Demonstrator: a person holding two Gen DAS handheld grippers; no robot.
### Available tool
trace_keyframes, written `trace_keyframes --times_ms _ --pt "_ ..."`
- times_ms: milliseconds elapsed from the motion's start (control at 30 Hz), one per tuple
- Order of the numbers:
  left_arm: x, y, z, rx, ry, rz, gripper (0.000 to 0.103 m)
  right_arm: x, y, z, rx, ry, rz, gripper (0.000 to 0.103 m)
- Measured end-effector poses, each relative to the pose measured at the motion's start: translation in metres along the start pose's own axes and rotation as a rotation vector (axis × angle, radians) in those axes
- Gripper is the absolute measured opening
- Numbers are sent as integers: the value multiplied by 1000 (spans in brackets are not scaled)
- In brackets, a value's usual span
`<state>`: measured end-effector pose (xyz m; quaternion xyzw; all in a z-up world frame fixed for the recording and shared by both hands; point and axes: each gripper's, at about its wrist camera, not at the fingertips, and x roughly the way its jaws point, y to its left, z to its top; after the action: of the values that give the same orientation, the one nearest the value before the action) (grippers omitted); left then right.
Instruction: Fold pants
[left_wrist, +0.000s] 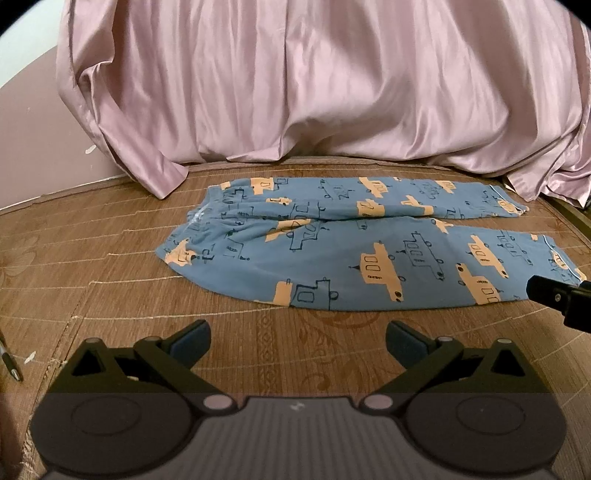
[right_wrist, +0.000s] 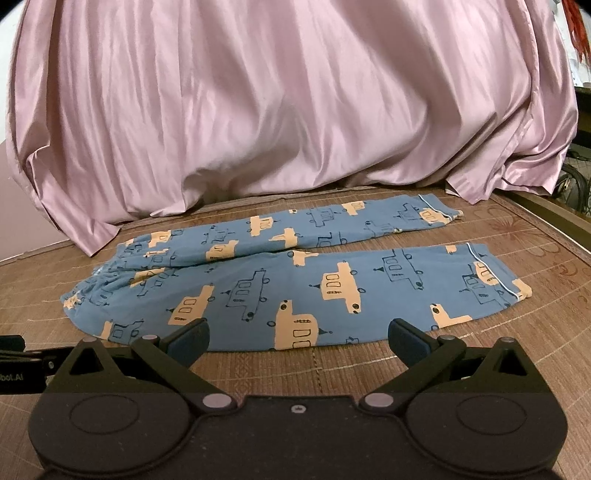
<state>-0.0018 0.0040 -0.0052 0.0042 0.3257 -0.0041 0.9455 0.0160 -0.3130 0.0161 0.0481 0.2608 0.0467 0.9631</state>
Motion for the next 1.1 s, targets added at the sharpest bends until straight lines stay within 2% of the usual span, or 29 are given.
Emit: trace_keyframes --times_ms 533,633,833,900,1000,1100 --pt "3 6 1 -20 25 1 103 4 -1 -1 7 18 -1 103" --pt "8 12 8 -52 40 -17 103 5 0 -1 6 18 17 102" --pt "24 23 20 -90 59 -4 103 6 1 5 7 6 57 103" --pt "31 28 25 -98 70 -6 103 9 -1 14 -2 5 84 103" --pt "42 33 38 -71 85 -16 103 24 -4 43 -76 -17 176 103" --pt "55 37 70 14 66 -37 103 65 -10 88 -194 -38 319 102"
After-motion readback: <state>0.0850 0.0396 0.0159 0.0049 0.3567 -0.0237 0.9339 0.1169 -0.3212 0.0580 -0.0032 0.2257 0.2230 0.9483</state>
